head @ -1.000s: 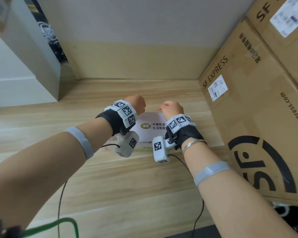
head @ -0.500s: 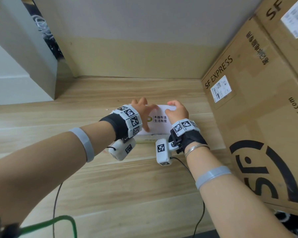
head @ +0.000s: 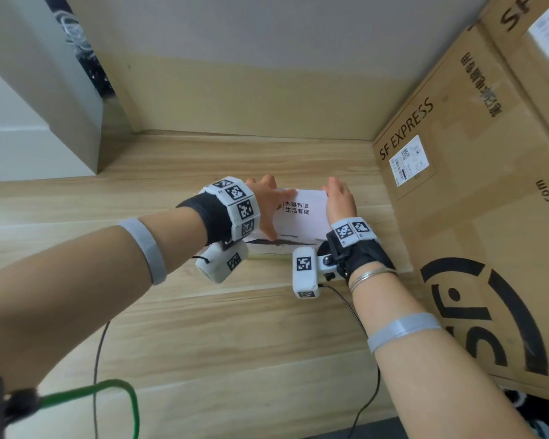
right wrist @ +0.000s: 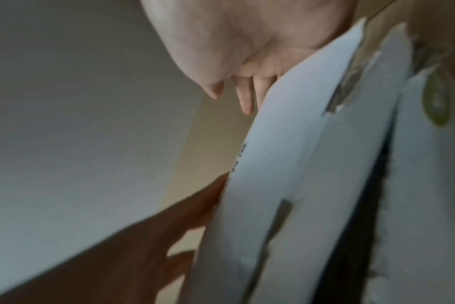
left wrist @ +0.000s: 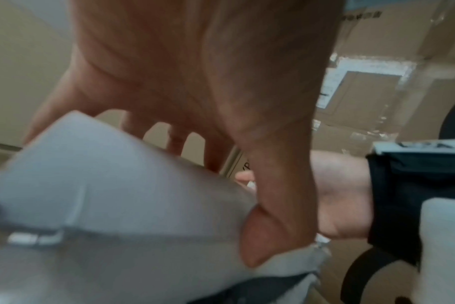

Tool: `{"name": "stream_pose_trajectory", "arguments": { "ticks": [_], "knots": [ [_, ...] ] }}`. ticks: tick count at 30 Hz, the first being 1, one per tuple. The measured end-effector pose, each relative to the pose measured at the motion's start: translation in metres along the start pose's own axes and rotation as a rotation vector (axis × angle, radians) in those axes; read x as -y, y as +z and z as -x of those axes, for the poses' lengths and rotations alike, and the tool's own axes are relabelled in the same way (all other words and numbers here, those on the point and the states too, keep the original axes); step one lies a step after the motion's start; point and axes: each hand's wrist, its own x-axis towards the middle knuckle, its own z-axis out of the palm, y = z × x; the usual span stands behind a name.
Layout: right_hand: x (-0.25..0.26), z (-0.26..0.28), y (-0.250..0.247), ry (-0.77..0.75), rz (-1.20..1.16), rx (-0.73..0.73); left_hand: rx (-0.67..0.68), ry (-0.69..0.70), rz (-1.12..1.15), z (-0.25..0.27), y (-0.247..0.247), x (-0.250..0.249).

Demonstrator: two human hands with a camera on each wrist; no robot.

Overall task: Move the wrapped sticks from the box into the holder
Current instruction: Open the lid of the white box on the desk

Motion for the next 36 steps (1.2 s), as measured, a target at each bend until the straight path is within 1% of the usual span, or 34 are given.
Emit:
{"name": "stream_pose_trajectory", "arguments": {
  "ticks": [2,4,7,8,9,11,13,15,16,19,22,23,24,25,26,29,32,34,36],
  "knots": [
    [-0.001,-0.003,-0.008,0.045,-0.062,0.03,0.008,0.04,0.043,0.001,-0.006,0.003],
    [-0.006,-0.003,-0.015,0.113,-0.212,0.064,0.011,0.072,0.083,0.002,-0.015,0.007],
    [-0.012,-0.005,-0.021,0.187,-0.401,0.077,0.053,0.041,0.134,0.006,-0.031,0.014],
    [-0.011,-0.003,-0.021,0.221,-0.44,0.074,0.048,0.033,0.189,0.008,-0.037,0.017],
    [-0.011,-0.001,-0.019,0.243,-0.455,0.065,0.014,0.026,0.265,0.01,-0.043,0.02],
    [-0.008,0.0,-0.014,0.236,-0.366,0.086,-0.134,-0.016,0.421,0.01,-0.053,0.024],
    [-0.008,0.0,-0.008,0.169,-0.183,0.113,-0.351,-0.081,0.559,0.004,-0.057,0.03],
    [-0.007,0.001,-0.004,0.122,-0.061,0.1,-0.554,-0.153,0.645,-0.006,-0.052,0.035],
    [-0.006,0.001,-0.002,0.107,-0.024,0.098,-0.625,-0.191,0.672,-0.009,-0.047,0.036],
    [-0.006,0.001,0.0,0.101,0.025,0.119,-0.75,-0.252,0.776,-0.017,-0.036,0.037],
    [-0.005,0.002,0.004,0.109,0.124,0.152,-0.907,-0.236,0.85,-0.025,-0.032,0.039],
    [-0.005,0.002,0.006,0.108,0.157,0.163,-0.932,-0.227,0.854,-0.027,-0.03,0.04],
    [-0.004,0.003,0.009,0.105,0.17,0.166,-0.928,-0.226,0.845,-0.03,-0.027,0.041],
    [-0.005,0.003,0.012,0.1,0.171,0.161,-0.889,-0.237,0.826,-0.032,-0.023,0.042],
    [-0.005,0.004,0.014,0.093,0.177,0.154,-0.82,-0.257,0.794,-0.033,-0.018,0.041],
    [-0.003,0.005,0.015,0.103,0.273,0.149,-0.546,-0.306,0.658,-0.036,-0.001,0.036],
    [0.0,0.007,0.014,0.113,0.32,0.138,-0.325,-0.285,0.527,-0.036,0.014,0.028],
    [0.003,0.009,0.011,0.128,0.293,0.148,-0.249,-0.285,0.422,-0.037,0.023,0.024],
    [0.008,0.01,0.005,0.148,0.234,0.151,-0.236,-0.276,0.379,-0.039,0.031,0.02]
  ]
}}
